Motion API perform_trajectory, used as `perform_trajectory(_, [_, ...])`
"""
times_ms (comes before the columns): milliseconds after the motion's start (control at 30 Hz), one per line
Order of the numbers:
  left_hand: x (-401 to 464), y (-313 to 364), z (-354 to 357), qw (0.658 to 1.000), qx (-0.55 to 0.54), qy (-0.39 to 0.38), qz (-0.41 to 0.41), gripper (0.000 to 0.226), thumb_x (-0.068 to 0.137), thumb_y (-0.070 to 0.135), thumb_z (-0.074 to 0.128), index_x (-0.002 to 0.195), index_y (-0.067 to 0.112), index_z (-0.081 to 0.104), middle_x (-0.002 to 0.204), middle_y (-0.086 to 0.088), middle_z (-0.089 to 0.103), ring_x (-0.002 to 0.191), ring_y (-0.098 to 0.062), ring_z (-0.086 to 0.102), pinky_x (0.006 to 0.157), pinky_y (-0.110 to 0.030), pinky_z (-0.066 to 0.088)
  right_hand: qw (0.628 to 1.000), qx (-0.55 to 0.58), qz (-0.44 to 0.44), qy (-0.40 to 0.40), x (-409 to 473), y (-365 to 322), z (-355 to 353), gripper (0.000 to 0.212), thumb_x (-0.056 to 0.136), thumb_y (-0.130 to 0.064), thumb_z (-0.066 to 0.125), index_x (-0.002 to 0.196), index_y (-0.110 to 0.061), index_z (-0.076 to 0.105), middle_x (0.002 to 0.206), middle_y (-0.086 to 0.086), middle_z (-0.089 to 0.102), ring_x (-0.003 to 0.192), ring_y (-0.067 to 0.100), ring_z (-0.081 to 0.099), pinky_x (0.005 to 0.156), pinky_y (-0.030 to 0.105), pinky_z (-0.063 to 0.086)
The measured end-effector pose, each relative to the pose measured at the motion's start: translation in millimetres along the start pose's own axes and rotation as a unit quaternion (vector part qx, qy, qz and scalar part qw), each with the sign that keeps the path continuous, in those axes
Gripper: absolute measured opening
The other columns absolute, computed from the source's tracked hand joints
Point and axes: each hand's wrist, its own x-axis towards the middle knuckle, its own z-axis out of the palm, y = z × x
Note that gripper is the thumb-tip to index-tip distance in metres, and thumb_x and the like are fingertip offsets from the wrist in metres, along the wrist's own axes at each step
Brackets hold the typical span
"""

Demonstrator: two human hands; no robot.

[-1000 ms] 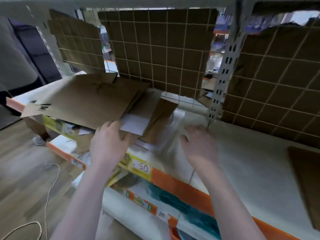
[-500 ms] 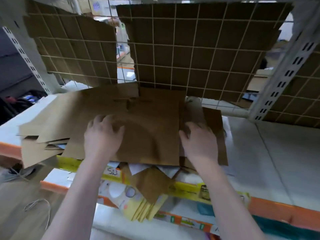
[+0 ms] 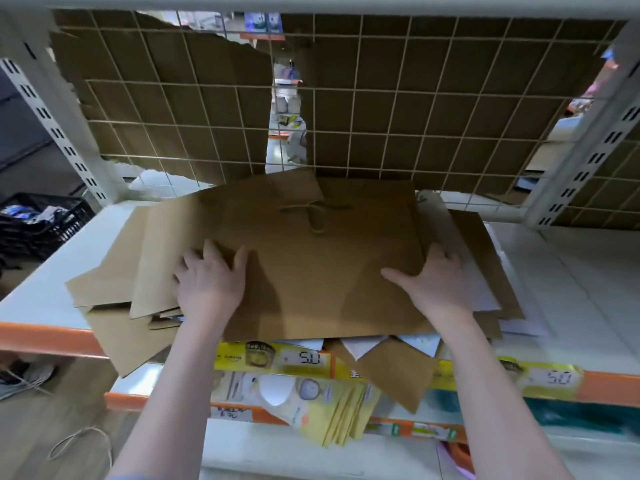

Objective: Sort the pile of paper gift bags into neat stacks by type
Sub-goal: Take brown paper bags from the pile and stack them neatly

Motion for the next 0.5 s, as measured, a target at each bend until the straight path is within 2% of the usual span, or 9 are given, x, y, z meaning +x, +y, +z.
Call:
perform_trajectory(100, [8.8, -4.8, -0.1, 1.0, 0.002, 0.007, -0.017, 0.062, 0.093, 0.057, 0.031, 0.135, 0.013, 0.043, 0.141, -0.024, 0.036, 0.133, -0.042, 0.026, 0.108, -0.052, 0.022, 0.999, 0.051, 0.02, -0.004, 2.4, 4.2, 2.3, 0.088, 0.067, -0.064, 0.069, 0.131, -0.01, 0.043, 0.129, 0.015, 0.051, 0.115, 0.035, 0.052, 0.089, 0.047, 0.05])
perform_trajectory(200, [16.7, -11.6, 1.3, 0.998, -0.006, 0.006, -0.066, 0.069, 0.091, 0.064, 0.028, 0.134, 0.013, 0.042, 0.147, -0.027, 0.027, 0.138, -0.043, 0.018, 0.11, -0.056, 0.016, 0.997, 0.07, 0.021, 0.003, 4.4, 6.5, 1.1, 0.077, 0.066, -0.062, 0.071, 0.122, -0.013, 0.053, 0.119, 0.01, 0.06, 0.107, 0.031, 0.058, 0.083, 0.042, 0.053])
perform_trajectory(367, [25.8, -21.5, 2.1, 0.993, -0.008, 0.02, -0.119, 0.077, 0.084, 0.073, 0.027, 0.137, 0.018, 0.039, 0.15, -0.031, 0.018, 0.14, -0.045, 0.01, 0.111, -0.057, 0.01, 0.993, 0.113, 0.025, 0.025, 7.4, 8.0, -2.1, 0.074, 0.072, -0.046, 0.076, 0.129, -0.007, 0.048, 0.129, 0.013, 0.054, 0.118, 0.032, 0.052, 0.087, 0.038, 0.045])
perform_trajectory(500, [27.6, -22.5, -0.2, 0.989, -0.017, 0.052, -0.137, 0.08, 0.079, 0.073, 0.044, 0.129, 0.011, 0.043, 0.131, -0.031, 0.039, 0.123, -0.042, 0.034, 0.101, -0.047, 0.027, 0.992, 0.107, 0.028, 0.063, 10.4, 11.5, -2.4, 0.078, 0.07, -0.048, 0.076, 0.13, -0.008, 0.047, 0.128, 0.013, 0.055, 0.116, 0.033, 0.053, 0.086, 0.039, 0.048])
